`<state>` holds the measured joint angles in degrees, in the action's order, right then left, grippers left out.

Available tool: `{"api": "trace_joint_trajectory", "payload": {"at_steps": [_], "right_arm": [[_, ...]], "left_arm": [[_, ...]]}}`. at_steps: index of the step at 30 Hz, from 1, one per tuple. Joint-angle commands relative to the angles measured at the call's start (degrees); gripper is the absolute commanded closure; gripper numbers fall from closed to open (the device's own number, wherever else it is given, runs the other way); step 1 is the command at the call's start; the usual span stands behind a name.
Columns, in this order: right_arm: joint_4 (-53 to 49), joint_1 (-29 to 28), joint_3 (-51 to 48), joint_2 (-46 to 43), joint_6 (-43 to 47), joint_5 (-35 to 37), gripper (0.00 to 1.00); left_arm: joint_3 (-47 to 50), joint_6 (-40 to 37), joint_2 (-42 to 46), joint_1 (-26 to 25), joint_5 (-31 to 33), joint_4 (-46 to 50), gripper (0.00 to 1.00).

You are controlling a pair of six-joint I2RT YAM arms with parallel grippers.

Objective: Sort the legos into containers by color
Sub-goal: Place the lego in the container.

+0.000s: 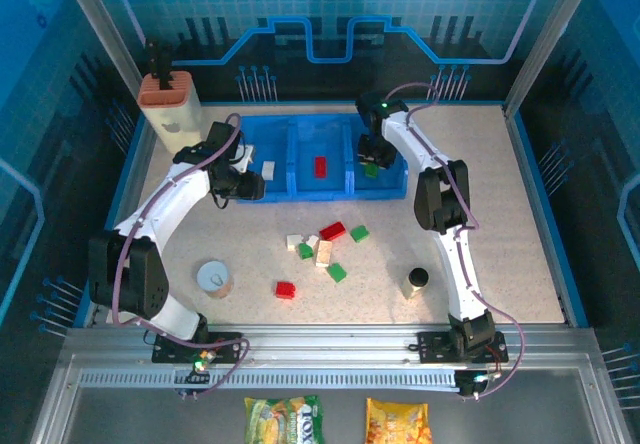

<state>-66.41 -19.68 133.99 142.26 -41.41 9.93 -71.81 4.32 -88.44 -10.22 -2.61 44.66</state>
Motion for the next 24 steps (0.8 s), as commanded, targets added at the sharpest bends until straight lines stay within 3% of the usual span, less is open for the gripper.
{"api": "trace_joint_trajectory", "payload": {"at_steps": [1,11,24], "right_arm": [[-0.7,0.73,1.84,1.44,-1.66,-1.38,0.59],[-1.29,0.71,1.9,-0.38,-1.48,-0.49,0.51],[-1.72,-0.25,-4.12,-8.67,0.87,2.15,0.5]], "left_arm": [[0.57,-0.71,0.73,0.73,0.5,0.4,0.52],[0.48,-0.66,0.5,0.76,0.24,0.42,0.52],[-0.21,-0.1,0.54,0.64,-1.97,0.92,0.52]]}}
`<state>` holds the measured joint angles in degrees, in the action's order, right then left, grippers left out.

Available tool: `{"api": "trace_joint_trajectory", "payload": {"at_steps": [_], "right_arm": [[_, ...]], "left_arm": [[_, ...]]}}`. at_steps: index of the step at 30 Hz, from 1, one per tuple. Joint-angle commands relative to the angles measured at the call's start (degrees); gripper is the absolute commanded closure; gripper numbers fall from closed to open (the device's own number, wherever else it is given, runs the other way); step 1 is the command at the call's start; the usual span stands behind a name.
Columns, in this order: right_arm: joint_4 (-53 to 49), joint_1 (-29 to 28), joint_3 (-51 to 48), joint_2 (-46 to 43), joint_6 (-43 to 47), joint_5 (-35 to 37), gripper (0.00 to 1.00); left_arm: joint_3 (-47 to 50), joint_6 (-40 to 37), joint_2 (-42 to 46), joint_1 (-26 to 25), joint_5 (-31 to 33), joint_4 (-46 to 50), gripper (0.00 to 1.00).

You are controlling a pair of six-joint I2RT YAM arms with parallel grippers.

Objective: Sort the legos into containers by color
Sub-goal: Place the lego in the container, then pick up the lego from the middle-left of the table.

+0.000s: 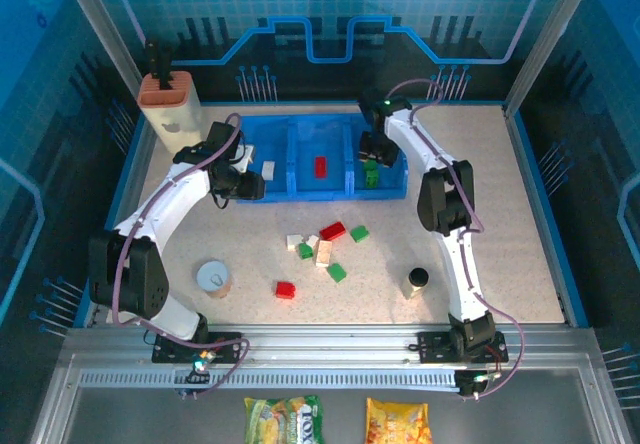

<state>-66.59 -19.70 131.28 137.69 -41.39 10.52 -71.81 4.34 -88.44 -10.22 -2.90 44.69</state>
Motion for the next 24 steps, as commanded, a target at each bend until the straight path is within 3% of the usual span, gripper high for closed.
{"api": "trace_joint_trajectory", "payload": {"at_steps": [1,15,24], "right_arm": [[-1.45,-0.37,-2.15,-6.24,1.17,1.69,0.5],[3.2,-3.44,-17.62,-20.27,7.71,0.11,0.51],[7.23,-3.67,-30.18,-29.22,7.87,0.54,0.51]], "left_arm": [[-0.44,-0.06,0.44,0.64,-1.81,1.21,0.52],[-3.46,2.05,-1.12,-3.52,-1.17,6.8,0.51],[-2.56,8.87,-1.78,-8.38,-1.8,6.75,0.52]]}}
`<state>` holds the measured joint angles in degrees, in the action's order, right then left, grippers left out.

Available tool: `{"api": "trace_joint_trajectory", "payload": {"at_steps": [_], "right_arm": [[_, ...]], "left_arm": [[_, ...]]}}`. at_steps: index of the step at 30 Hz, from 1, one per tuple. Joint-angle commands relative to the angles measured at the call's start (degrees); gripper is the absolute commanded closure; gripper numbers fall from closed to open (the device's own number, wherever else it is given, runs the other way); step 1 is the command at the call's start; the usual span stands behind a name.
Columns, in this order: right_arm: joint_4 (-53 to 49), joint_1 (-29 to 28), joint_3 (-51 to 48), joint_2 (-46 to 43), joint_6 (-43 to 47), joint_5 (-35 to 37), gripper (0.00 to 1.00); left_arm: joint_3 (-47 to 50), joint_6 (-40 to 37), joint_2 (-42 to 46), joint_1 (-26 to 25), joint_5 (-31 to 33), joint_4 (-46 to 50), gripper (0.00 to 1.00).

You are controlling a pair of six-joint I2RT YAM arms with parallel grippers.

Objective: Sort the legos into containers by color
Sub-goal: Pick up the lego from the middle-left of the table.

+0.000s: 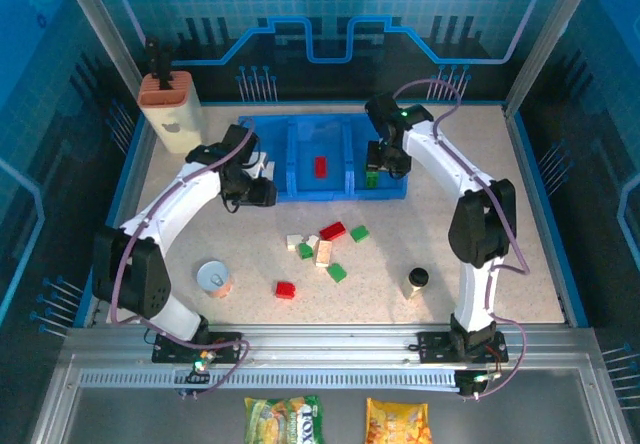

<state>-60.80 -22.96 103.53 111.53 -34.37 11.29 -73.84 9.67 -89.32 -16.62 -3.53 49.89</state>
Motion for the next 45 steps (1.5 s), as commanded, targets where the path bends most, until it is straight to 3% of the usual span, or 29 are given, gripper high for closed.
{"api": "trace_joint_trajectory", "payload": {"at_steps": [1,20,32,45], "right_arm": [[1.76,-0.37,-3.53,-3.87,0.88,-0.11,0.51],[5.05,2.97,-19.47,-14.23,1.89,0.92,0.51],[5.07,5.94,-24.5,-20.01,3.23,1.02,0.51],[5.24,6.17,-25.48,-20.65,3.51,0.62,0.51]], "left_arm": [[-0.51,4.12,-1.17,-2.94,-0.65,1.53,0.52],[-5.08,15.85,-10.91,-20.33,3.43,0.18,0.54],[-7.1,20.93,-16.69,-25.69,5.14,-0.32,0.54],[-7.37,22.95,-21.39,-28.72,4.58,-1.92,0.54]]}}
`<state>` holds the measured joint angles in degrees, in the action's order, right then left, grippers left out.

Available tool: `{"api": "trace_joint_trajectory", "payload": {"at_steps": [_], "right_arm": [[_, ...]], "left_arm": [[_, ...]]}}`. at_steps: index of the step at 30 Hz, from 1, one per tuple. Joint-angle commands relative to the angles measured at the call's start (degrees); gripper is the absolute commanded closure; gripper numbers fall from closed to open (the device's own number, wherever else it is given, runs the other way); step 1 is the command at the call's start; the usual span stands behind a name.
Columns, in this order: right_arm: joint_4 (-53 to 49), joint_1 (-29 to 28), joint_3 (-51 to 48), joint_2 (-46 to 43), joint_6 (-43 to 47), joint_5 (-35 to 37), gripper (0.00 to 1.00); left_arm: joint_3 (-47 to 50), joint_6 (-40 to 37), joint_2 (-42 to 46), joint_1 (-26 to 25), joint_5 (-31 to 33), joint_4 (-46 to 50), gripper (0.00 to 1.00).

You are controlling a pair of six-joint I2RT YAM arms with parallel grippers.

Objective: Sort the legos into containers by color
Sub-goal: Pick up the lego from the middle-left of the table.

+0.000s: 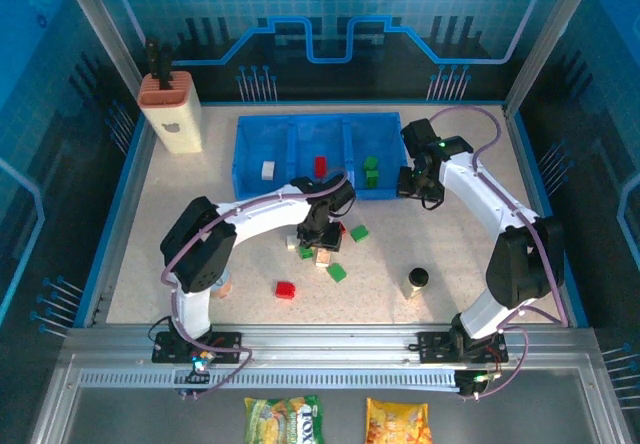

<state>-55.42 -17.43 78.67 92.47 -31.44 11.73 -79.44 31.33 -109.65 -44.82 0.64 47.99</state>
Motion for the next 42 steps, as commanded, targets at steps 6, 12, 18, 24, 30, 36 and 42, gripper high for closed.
{"api": "trace_joint_trajectory", "payload": {"at_steps": [6,12,18,24,30,36,42], "right_arm": [[0.24,0.63,-1.04,-1.43,0.41,-0.38,0.5],[0.22,0.63,-0.87,-1.26,0.62,-0.39,0.5],[0.22,0.61,-0.64,-1.06,0.35,-0.86,0.5],[0.24,0.41,-0.51,-0.97,0.17,-1.14,0.5],[0.22,0.25,-0.49,-0.63,0.2,-1.35,0.5],[0.21,-0.12,-0.38,-0.3,0.04,-1.43,0.5],[0.13,-0.24,-0.12,0.08,0.13,-1.35,0.5]], "left_arm": [[-1.6,1.71,-2.61,-1.12,-0.05,-0.6,0.54],[-1.51,1.99,-4.19,-1.33,0.13,-0.55,0.54],[-1.4,2.02,-4.98,-1.41,0.49,-0.61,0.54],[-1.24,1.89,-5.32,-1.5,1.4,-0.36,0.53],[-1.6,1.78,-5.04,-1.81,2.56,0.0,0.52],[-2.63,1.72,-5.14,-2.48,4.06,0.83,0.52],[-3.9,1.36,-5.92,-2.99,5.91,2.27,0.49]]}}
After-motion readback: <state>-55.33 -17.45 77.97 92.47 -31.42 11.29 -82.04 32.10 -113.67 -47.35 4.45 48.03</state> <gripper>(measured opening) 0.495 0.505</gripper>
